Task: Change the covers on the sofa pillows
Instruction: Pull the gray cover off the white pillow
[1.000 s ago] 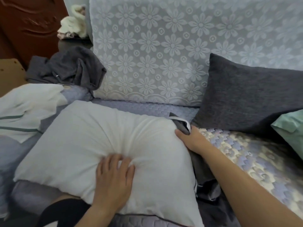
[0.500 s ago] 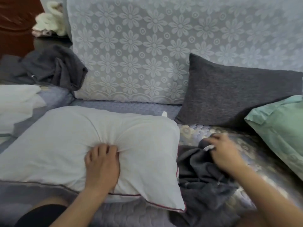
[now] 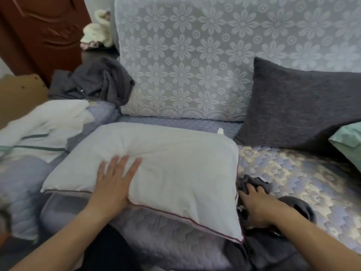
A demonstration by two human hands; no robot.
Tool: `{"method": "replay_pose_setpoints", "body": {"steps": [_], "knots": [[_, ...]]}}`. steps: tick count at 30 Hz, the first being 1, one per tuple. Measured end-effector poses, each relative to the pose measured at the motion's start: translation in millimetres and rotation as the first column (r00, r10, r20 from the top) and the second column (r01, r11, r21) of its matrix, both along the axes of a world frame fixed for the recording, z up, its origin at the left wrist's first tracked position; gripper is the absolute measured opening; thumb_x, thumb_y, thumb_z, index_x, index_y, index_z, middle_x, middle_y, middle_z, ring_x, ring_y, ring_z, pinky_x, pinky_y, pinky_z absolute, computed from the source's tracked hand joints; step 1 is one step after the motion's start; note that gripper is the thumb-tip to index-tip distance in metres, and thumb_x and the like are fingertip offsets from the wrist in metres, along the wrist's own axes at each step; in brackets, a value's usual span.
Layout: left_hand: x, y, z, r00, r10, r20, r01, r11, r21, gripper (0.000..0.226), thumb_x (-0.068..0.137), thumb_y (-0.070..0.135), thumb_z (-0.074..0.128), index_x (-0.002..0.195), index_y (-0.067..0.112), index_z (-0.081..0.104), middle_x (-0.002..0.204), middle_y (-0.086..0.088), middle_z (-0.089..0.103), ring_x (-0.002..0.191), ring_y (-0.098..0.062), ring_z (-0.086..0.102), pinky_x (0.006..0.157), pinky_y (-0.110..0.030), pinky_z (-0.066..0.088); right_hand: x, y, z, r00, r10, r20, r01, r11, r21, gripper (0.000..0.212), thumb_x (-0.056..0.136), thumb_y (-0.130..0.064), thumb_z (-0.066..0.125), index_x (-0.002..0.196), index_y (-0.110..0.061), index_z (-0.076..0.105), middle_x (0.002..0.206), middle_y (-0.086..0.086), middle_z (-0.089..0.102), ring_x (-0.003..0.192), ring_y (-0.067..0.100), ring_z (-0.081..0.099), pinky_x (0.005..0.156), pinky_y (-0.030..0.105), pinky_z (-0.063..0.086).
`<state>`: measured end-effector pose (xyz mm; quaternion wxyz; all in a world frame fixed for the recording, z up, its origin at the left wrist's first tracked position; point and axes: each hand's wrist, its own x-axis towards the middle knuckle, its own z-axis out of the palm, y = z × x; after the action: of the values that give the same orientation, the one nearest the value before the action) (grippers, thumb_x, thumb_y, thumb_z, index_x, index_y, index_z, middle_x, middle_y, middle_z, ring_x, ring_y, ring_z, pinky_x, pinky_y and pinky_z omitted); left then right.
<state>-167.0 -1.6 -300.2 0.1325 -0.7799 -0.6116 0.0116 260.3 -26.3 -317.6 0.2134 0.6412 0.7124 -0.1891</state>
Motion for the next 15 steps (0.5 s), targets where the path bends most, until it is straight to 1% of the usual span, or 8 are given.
{"method": "replay_pose_setpoints", "body": {"steps": [2, 3, 5, 7, 9, 10, 13, 15], "knots": [[20, 20, 11, 0.999, -0.006, 0.05, 0.009, 0.998, -0.067, 0.077, 0.067, 0.063, 0.046, 0.132, 0.023, 0.055, 0.106, -0.01, 0.063, 0.102, -0.035, 0.063, 0.088, -0.048, 0.04, -1, 0, 1, 0.999, 0.029, -0.044, -0.029, 1.0, 0.004, 0.094, 0.066, -0.049, 0.075, 0.147, -0.033, 0.029, 0.147, 0.005, 0.027, 0.134, 0.035, 0.031, 0.101, 0.045, 0.044], [33, 29, 22, 0.996, 0.001, 0.088, 0.004, 0.999, -0.052, 0.064, 0.07, 0.06, 0.041, 0.123, 0.026, 0.054, 0.097, -0.006, 0.064, 0.094, -0.033, 0.065, 0.079, -0.043, 0.041, 1, 1, 0, 0.996, 0.028, -0.08, -0.028, 1.0, 0.004, 0.084, 0.066, -0.048, 0.07, 0.142, -0.036, 0.036, 0.14, 0.003, 0.032, 0.129, 0.033, 0.037, 0.099, 0.043, 0.045], [55, 47, 56, 0.951, 0.052, 0.304, -0.048, 0.999, -0.019, 0.059, 0.078, 0.057, 0.03, 0.119, 0.025, 0.057, 0.104, -0.011, 0.068, 0.098, -0.034, 0.066, 0.08, -0.042, 0.047, 11, 3, -3, 0.984, -0.033, -0.176, 0.035, 0.999, 0.008, 0.06, 0.068, -0.049, 0.052, 0.126, -0.035, 0.051, 0.13, -0.003, 0.044, 0.119, 0.027, 0.049, 0.094, 0.039, 0.048], [71, 70, 93, 0.884, 0.023, 0.467, -0.089, 0.989, 0.12, 0.052, 0.086, 0.045, 0.038, 0.117, 0.012, 0.064, 0.108, -0.022, 0.068, 0.1, -0.04, 0.067, 0.083, -0.048, 0.053, 23, 8, -4, 0.918, -0.146, -0.369, 0.174, 0.984, 0.044, 0.041, 0.071, -0.04, 0.047, 0.111, -0.037, 0.058, 0.119, -0.011, 0.056, 0.109, 0.019, 0.058, 0.089, 0.034, 0.051], [82, 97, 130, 0.898, -0.138, 0.418, -0.037, 0.922, 0.386, 0.029, 0.084, 0.025, 0.056, 0.105, 0.008, 0.066, 0.093, -0.023, 0.068, 0.084, -0.042, 0.068, 0.069, -0.049, 0.057, 26, 10, 4, 0.876, -0.189, -0.443, 0.258, 0.961, 0.099, 0.023, 0.082, -0.023, 0.055, 0.097, -0.041, 0.053, 0.101, -0.018, 0.058, 0.098, 0.014, 0.059, 0.079, 0.025, 0.049], [85, 109, 142, 0.911, -0.189, 0.366, 0.002, 0.891, 0.454, 0.023, 0.079, 0.019, 0.064, 0.1, 0.01, 0.064, 0.087, -0.019, 0.066, 0.077, -0.039, 0.066, 0.061, -0.046, 0.054, 24, 10, 6, 0.878, -0.177, -0.445, 0.258, 0.958, 0.127, 0.024, 0.086, -0.019, 0.057, 0.091, -0.04, 0.048, 0.094, -0.021, 0.054, 0.095, 0.015, 0.058, 0.072, 0.021, 0.046], [93, 136, 150, 0.95, -0.225, 0.216, 0.099, 0.874, 0.475, 0.028, 0.068, 0.01, 0.075, 0.088, 0.015, 0.057, 0.077, -0.009, 0.057, 0.069, -0.033, 0.057, 0.052, -0.036, 0.039, 18, 8, 6, 0.875, -0.185, -0.447, 0.287, 0.942, 0.172, 0.027, 0.088, -0.022, 0.056, 0.08, -0.041, 0.039, 0.085, -0.021, 0.048, 0.094, 0.018, 0.058, 0.062, 0.018, 0.038], [104, 150, 137, 0.974, -0.182, 0.132, 0.103, 0.884, 0.457, 0.031, 0.072, 0.012, 0.075, 0.097, 0.017, 0.058, 0.087, -0.009, 0.06, 0.08, -0.033, 0.06, 0.062, -0.037, 0.041, 18, 5, 1, 0.838, -0.203, -0.506, 0.33, 0.928, 0.174, 0.025, 0.085, -0.027, 0.06, 0.083, -0.045, 0.043, 0.092, -0.022, 0.053, 0.1, 0.016, 0.063, 0.071, 0.023, 0.043]]}}
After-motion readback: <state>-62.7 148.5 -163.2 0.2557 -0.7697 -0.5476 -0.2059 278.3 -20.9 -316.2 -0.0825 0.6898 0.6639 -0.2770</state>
